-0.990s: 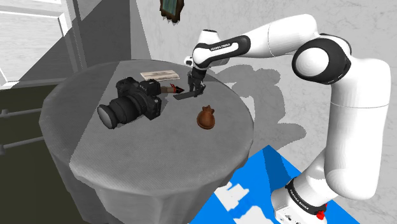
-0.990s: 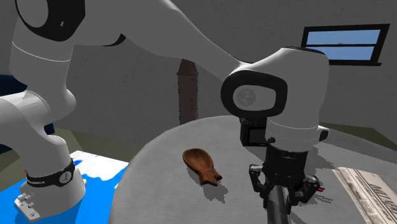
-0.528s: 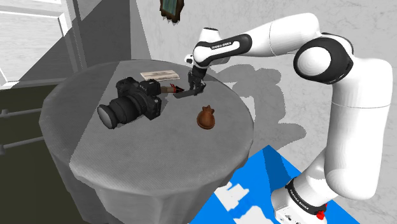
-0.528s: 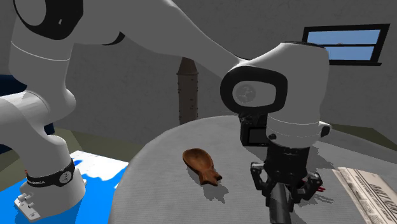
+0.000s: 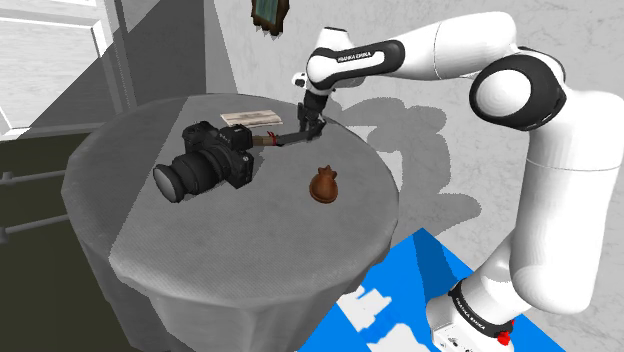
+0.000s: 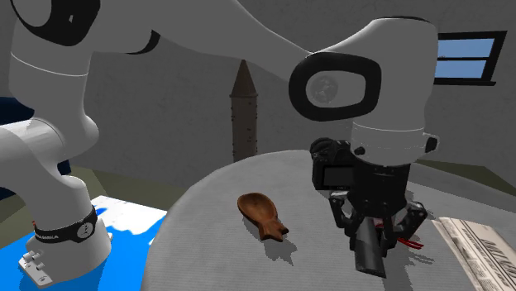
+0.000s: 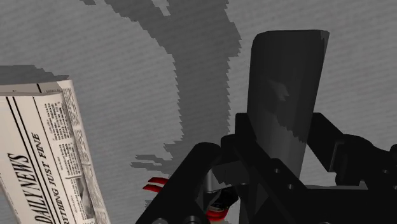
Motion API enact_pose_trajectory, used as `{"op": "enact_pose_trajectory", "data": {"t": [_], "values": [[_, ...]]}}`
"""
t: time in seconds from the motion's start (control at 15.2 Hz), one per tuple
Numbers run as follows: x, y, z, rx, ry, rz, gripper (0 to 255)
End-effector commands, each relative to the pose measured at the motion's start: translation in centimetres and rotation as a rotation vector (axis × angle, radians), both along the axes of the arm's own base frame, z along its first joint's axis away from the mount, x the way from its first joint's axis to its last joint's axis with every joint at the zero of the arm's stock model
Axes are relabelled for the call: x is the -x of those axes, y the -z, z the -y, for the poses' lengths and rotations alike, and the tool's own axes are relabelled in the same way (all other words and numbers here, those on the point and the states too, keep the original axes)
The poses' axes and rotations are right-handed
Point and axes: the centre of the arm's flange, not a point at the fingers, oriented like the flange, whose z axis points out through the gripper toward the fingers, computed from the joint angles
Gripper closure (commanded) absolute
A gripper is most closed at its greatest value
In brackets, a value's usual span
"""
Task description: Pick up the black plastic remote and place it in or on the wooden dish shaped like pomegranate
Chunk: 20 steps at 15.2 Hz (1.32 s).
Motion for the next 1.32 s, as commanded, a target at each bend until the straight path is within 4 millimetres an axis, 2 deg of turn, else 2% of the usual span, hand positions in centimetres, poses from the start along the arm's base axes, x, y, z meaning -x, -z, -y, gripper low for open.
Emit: {"op": "enact_pose_trajectory", "data": {"t": [0.0, 0.53, 1.25], "values": [[0.1, -1.1, 0.0, 0.0, 0.0, 0.0, 255], [0.1, -5.0, 0.0, 0.0, 0.0, 0.0, 255], [14.4, -4.2, -2.2, 0.0, 0.0, 0.0, 255]]}}
